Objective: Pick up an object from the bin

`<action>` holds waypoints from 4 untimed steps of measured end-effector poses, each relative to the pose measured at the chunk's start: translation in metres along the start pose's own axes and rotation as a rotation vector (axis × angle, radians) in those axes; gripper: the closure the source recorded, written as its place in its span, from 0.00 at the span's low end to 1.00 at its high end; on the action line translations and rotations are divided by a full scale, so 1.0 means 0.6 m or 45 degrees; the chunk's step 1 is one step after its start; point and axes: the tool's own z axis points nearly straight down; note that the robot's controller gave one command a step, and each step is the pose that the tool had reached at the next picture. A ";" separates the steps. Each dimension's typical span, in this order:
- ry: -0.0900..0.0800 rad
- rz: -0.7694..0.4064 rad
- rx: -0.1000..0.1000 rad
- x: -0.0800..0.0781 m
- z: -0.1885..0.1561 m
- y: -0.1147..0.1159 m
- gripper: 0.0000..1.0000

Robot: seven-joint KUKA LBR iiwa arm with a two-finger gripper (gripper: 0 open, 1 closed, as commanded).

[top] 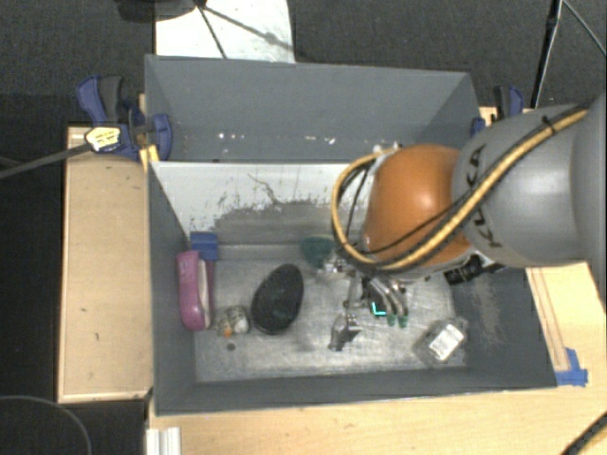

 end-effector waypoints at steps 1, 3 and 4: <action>-0.012 -0.430 0.012 -0.060 0.102 0.161 0.00; -0.011 0.283 0.002 -0.069 0.048 0.209 0.00; -0.009 0.524 0.009 -0.013 0.102 0.226 0.00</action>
Offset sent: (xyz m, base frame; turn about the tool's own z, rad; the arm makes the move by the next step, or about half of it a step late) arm 0.0320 0.1023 -0.0631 -0.3427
